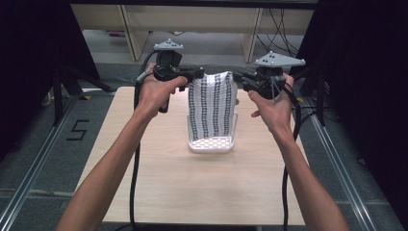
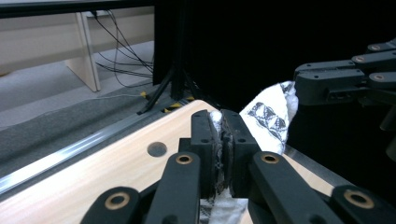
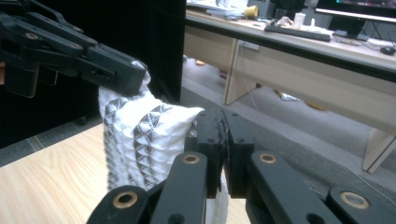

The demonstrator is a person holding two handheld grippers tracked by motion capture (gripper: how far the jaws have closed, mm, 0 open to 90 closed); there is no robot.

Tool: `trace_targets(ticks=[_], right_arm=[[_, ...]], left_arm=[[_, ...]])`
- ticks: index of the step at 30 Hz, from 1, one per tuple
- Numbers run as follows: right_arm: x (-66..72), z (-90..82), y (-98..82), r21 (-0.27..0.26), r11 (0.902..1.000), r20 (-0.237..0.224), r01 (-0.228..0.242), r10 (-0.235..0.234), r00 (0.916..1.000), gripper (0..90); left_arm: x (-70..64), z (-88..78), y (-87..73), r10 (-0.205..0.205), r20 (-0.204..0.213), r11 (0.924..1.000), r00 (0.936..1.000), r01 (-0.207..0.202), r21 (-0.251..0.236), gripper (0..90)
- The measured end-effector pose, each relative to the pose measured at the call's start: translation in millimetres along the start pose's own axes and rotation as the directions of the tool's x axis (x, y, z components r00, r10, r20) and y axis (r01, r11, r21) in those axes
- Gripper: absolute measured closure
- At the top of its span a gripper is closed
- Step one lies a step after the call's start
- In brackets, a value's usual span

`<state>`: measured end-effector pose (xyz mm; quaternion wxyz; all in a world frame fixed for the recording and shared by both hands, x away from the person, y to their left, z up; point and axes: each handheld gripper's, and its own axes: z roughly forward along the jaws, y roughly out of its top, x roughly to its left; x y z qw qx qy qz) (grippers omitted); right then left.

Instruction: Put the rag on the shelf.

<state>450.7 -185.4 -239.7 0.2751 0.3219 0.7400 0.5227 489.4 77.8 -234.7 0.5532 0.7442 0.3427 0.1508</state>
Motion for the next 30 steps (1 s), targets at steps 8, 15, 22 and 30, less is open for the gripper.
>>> trace_targets(ticks=[8,15,22,30], right_arm=[[-20.0,28.8,0.6,0.038,0.9972,0.042,-0.064,0.063,0.9972,87.6],[-34.0,57.5,-10.4,0.088,0.9876,0.056,-0.129,0.125,0.9906,87.5],[-45.7,78.1,-23.8,0.120,0.9768,0.075,-0.178,0.170,0.9827,87.5],[-49.6,93.4,-34.8,0.146,0.9676,0.098,-0.206,0.193,0.9763,87.3]], left_arm=[[23.9,30.0,-0.8,-0.056,-0.021,0.9984,0.9982,0.056,0.002,83.7],[41.5,52.5,-7.2,-0.113,-0.062,0.9936,0.9917,0.113,-0.009,83.1],[52.9,68.4,-19.4,-0.153,-0.063,0.9878,0.9862,0.154,0.021,82.5],[61.5,78.3,-29.1,-0.173,-0.073,0.9838,0.9821,0.176,0.034,81.0]])
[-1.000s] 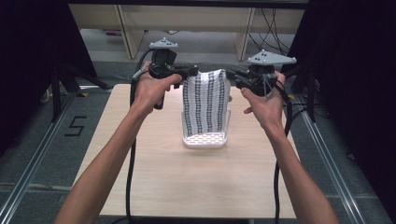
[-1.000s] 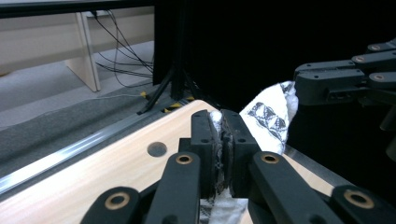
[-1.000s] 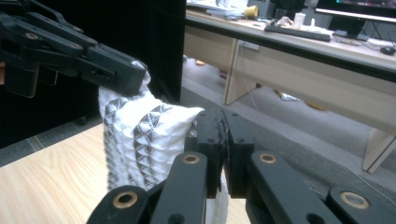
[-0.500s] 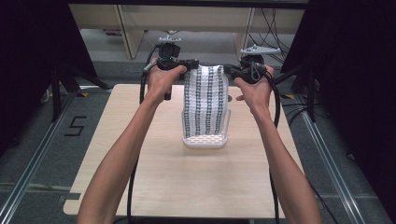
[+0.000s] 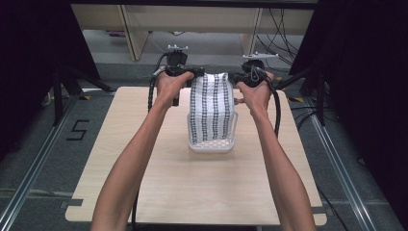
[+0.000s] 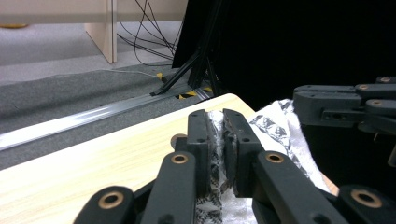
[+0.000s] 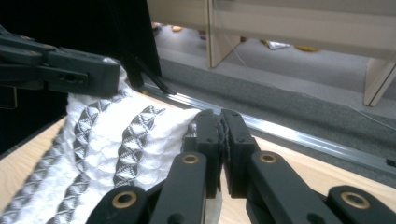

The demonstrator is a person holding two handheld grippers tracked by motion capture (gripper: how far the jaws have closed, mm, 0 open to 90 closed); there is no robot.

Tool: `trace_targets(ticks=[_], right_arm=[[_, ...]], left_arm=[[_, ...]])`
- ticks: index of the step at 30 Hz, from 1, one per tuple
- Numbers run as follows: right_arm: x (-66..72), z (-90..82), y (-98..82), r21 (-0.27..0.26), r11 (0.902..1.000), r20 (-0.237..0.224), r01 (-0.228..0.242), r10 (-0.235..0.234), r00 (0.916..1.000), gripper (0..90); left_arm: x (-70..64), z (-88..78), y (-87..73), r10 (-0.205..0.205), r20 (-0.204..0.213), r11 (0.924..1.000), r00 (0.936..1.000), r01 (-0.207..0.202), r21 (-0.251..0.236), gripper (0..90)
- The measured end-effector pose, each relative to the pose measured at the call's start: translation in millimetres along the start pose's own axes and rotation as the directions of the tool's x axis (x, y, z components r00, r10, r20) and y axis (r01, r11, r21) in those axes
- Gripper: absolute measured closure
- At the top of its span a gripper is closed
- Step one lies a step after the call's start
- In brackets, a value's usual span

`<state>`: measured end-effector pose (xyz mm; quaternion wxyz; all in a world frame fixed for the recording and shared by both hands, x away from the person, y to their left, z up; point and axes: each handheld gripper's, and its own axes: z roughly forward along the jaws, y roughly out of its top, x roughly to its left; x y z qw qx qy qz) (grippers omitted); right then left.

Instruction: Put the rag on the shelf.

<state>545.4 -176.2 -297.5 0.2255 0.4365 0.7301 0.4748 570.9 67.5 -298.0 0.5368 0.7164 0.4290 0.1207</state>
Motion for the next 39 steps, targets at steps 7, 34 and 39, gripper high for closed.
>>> trace_targets(ticks=[7,34,39], right_arm=[[-3.3,7.4,-4.7,0.029,0.9989,0.007,-0.037,0.037,0.9993,86.4],[-9.4,17.9,-20.4,0.088,0.9936,0.017,-0.071,0.070,0.9974,66.8],[-9.2,16.9,-20.1,0.088,0.9946,0.006,-0.054,0.054,0.9985,65.6]], left_arm=[[7.6,9.6,-11.6,-0.035,-0.014,0.9987,0.9993,0.035,0.037,75.0],[17.8,2.5,-30.9,-0.045,-0.030,0.9915,0.9985,0.049,0.121,44.0],[16.0,-2.6,-30.7,-0.036,-0.015,0.9901,0.9992,0.037,0.136,43.5]])
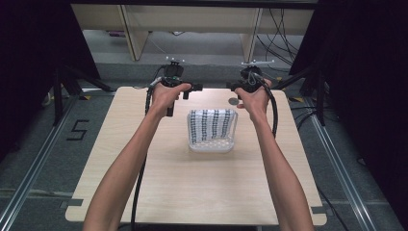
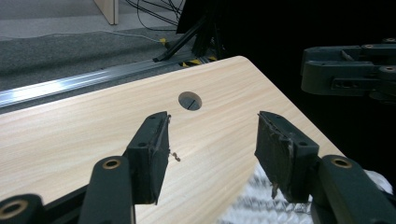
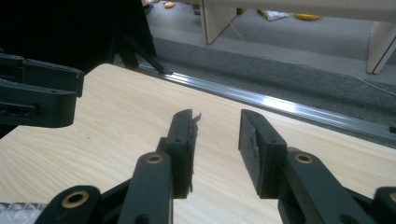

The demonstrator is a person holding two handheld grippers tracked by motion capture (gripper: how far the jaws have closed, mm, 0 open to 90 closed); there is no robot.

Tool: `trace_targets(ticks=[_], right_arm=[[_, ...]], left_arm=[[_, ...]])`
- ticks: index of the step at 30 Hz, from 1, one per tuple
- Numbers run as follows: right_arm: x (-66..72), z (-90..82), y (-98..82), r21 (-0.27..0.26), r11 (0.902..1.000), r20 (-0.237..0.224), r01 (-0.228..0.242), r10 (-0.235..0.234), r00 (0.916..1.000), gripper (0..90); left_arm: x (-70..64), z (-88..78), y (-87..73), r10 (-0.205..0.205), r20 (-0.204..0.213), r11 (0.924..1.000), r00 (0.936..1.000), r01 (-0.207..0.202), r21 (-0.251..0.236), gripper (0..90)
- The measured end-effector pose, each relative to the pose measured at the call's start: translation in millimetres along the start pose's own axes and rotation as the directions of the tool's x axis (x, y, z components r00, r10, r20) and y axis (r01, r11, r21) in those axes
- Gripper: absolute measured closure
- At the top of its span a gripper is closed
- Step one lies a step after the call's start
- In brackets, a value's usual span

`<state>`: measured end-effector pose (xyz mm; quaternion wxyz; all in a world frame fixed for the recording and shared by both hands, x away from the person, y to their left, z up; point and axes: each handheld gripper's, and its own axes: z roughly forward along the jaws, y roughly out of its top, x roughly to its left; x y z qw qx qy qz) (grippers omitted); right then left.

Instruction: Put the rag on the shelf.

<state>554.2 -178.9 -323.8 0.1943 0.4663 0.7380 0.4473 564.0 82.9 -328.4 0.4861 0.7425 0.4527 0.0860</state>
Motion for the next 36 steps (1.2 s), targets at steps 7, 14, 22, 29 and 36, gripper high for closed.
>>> trace_targets(ticks=[7,14,22,29,36], right_arm=[[2.2,-3.2,-1.3,0.010,0.9999,-0.012,-0.008,0.008,0.9999,62.6],[1.0,-7.9,-2.2,-0.001,0.9999,-0.012,-0.014,0.014,0.9998,61.3],[-1.0,-11.1,-4.7,-0.006,0.9997,-0.012,-0.022,0.022,0.9997,58.6],[-0.3,-18.3,-5.3,-0.012,0.9998,-0.029,-0.014,0.014,0.9995,54.7],[4.0,-27.4,-5.9,-0.026,0.9996,-0.038,-0.002,0.001,0.9993,53.5]], left_arm=[[-1.8,-5.8,-3.7,0.002,0.004,0.9996,1.0000,-0.002,0.027,40.3],[-4.3,-11.5,-5.2,0.005,0.019,0.9997,0.9998,-0.006,0.025,38.9],[-4.0,-13.5,-7.8,-0.002,0.019,0.9998,0.9998,0.002,0.021,36.7],[-5.7,-20.1,-9.3,-0.001,0.028,0.9999,0.9996,0.001,0.012,35.3],[-13.0,-29.6,-12.6,0.029,0.044,0.9996,0.9986,-0.029,0.004,34.9]])
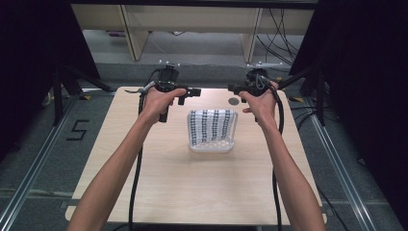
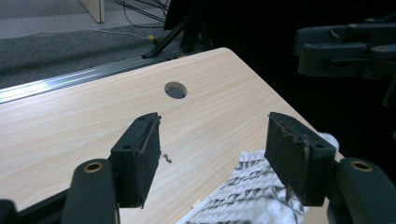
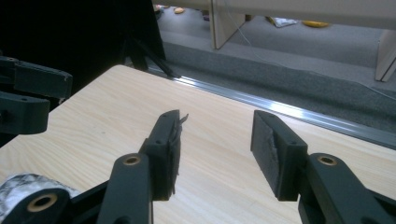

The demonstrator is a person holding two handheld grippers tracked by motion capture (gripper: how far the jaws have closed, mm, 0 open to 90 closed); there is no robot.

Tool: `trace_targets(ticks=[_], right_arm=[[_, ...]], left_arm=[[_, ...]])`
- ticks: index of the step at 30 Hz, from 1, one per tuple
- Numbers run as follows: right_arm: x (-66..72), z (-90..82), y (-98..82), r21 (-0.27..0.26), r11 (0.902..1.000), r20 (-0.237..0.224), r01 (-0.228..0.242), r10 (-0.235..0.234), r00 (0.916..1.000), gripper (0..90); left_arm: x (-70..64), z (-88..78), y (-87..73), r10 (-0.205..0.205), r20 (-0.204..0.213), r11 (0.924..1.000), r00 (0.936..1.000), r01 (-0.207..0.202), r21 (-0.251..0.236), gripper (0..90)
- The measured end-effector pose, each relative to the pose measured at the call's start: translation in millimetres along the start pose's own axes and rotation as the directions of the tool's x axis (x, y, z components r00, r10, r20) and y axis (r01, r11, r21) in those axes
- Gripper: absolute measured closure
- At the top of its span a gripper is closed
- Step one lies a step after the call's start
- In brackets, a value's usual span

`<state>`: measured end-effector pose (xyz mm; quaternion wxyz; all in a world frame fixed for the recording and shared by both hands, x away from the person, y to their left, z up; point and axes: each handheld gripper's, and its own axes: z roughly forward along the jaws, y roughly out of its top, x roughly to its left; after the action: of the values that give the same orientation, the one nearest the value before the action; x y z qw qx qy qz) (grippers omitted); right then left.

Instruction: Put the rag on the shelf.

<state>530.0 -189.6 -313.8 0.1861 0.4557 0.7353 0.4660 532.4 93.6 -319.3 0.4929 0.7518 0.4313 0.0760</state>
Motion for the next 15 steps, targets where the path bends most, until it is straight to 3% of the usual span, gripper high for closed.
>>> trace_targets(ticks=[3,7,13,15], right_arm=[[-0.4,-3.7,-0.8,-0.003,0.9994,0.008,0.035,-0.035,0.9994,53.3],[-0.9,-5.7,-4.5,-0.001,0.9996,-0.009,0.030,-0.030,0.9995,52.4],[1.9,-11.3,-8.7,0.005,0.9999,-0.009,0.016,-0.016,0.9998,49.5],[1.4,-13.2,-9.5,-0.013,0.9990,-0.022,0.044,-0.044,0.9988,48.7]], left_arm=[[-2.2,-3.4,-1.9,0.009,0.006,1.0000,0.9999,-0.010,0.003,34.3],[-5.7,-7.9,-4.9,0.021,0.021,0.9998,0.9996,-0.021,0.000,34.1],[-10.9,-15.5,-12.1,0.050,0.001,0.9987,0.9987,-0.050,-0.005,33.5],[-13.2,-18.0,-13.8,0.063,0.008,0.9980,0.9980,-0.063,-0.006,32.9]])
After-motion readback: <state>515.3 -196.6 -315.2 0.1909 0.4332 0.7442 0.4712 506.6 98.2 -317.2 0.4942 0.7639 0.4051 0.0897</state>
